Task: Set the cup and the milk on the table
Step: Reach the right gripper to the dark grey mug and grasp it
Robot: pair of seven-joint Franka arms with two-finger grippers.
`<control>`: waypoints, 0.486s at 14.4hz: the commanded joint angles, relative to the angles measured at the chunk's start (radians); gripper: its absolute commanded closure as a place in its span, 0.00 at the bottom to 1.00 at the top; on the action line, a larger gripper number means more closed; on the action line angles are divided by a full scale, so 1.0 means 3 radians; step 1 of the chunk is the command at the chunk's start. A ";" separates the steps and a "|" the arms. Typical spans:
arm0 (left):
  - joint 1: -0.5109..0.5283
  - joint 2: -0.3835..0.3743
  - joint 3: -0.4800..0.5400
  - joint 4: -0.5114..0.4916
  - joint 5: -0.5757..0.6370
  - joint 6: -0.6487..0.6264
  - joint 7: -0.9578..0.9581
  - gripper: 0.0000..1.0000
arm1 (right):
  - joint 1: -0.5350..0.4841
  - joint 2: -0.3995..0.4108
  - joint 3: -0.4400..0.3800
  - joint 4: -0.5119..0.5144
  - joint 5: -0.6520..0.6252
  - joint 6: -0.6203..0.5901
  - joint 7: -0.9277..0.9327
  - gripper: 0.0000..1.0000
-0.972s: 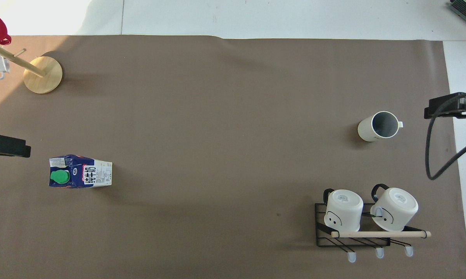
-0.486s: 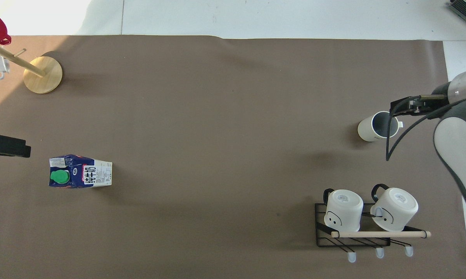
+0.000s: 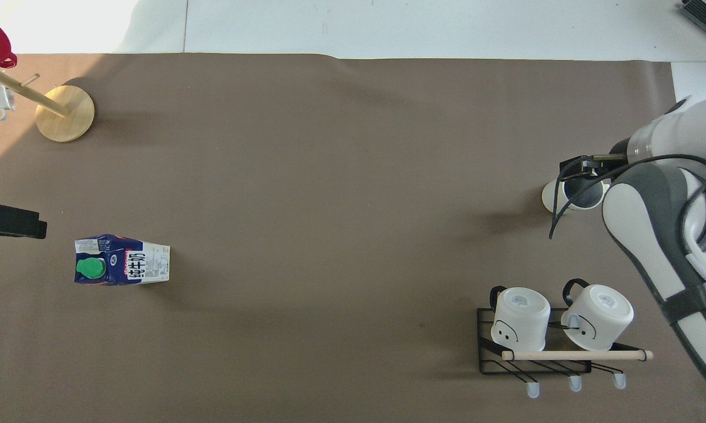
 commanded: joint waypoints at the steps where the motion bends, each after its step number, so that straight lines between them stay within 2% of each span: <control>1: 0.0012 0.0016 -0.0031 0.0072 0.0051 -0.0077 -0.0027 0.00 | -0.0023 -0.0006 0.0014 -0.0214 0.0029 0.0198 -0.0066 0.00; 4: 0.0058 0.0016 -0.0026 0.0072 0.0051 -0.0082 -0.0017 0.00 | -0.0033 0.0040 0.0014 -0.0352 0.0029 0.0342 -0.0102 0.00; 7: 0.0053 0.0016 -0.0026 0.0072 0.0051 -0.0087 -0.0017 0.00 | 0.0003 0.0061 0.0014 -0.0347 0.0024 0.0347 -0.0087 0.00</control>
